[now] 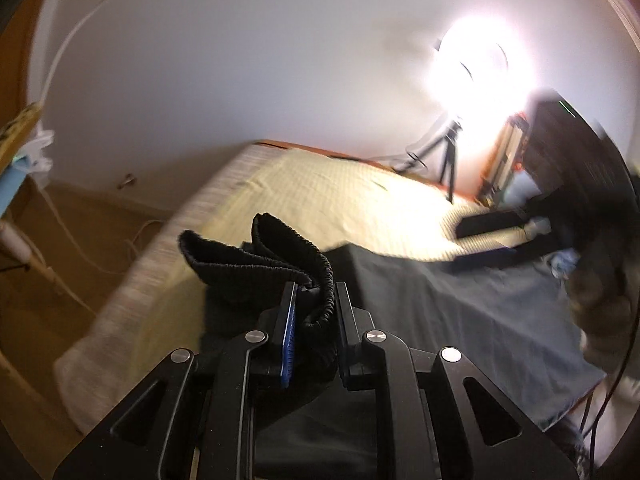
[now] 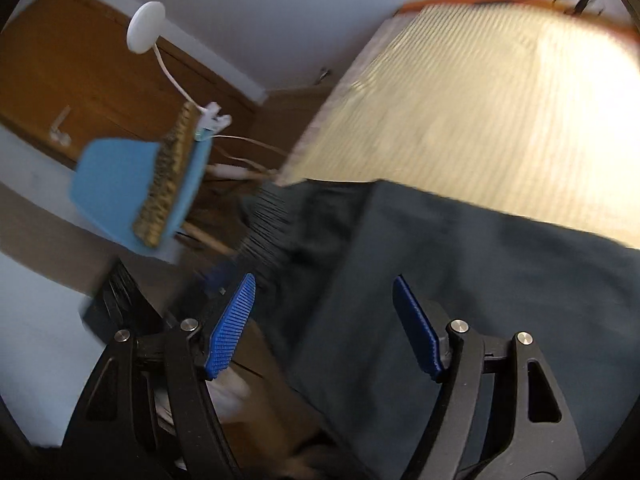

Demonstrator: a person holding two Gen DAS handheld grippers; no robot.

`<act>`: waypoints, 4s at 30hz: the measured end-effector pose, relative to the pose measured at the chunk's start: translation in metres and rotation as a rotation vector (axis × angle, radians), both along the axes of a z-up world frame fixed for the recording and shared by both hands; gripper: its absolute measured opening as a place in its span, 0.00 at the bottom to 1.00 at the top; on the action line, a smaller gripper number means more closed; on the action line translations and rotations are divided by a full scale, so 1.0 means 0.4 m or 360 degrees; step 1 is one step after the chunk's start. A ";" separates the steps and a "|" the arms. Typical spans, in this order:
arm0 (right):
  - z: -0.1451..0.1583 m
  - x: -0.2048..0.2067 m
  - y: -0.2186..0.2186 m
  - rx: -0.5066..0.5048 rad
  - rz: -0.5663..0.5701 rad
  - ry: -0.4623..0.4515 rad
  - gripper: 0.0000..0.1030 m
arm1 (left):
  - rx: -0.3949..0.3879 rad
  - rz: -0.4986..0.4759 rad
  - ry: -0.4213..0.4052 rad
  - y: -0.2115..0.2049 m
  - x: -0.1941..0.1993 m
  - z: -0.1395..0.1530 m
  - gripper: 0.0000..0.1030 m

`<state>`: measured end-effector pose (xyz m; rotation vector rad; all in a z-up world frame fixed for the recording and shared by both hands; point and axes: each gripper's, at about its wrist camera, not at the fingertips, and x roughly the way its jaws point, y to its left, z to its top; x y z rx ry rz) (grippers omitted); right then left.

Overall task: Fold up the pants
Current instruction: 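Grasp the waistband with the right tool while the left tool opens and releases it, then carry the waistband with the right tool over the trouser legs, folding them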

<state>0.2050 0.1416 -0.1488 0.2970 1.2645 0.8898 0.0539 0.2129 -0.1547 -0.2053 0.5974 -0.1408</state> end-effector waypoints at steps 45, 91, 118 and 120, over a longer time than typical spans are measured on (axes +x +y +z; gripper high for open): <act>-0.098 0.031 -0.213 -0.0141 -0.0211 0.0226 0.67 | 0.0428 -0.0442 -0.0104 -0.297 -0.025 -0.015 0.14; 0.011 -0.119 -0.847 -0.0185 -0.0751 0.0179 0.17 | 0.0249 -0.0608 0.0173 -0.197 -0.053 0.021 0.32; 0.030 -0.245 -1.366 -0.0477 -0.1149 0.0154 0.17 | 0.0312 -0.0764 0.0128 -0.386 -0.005 0.024 0.32; 0.028 -0.246 -1.394 -0.0479 -0.1163 0.0156 0.17 | 0.0322 -0.0778 0.0127 -0.399 -0.005 0.025 0.32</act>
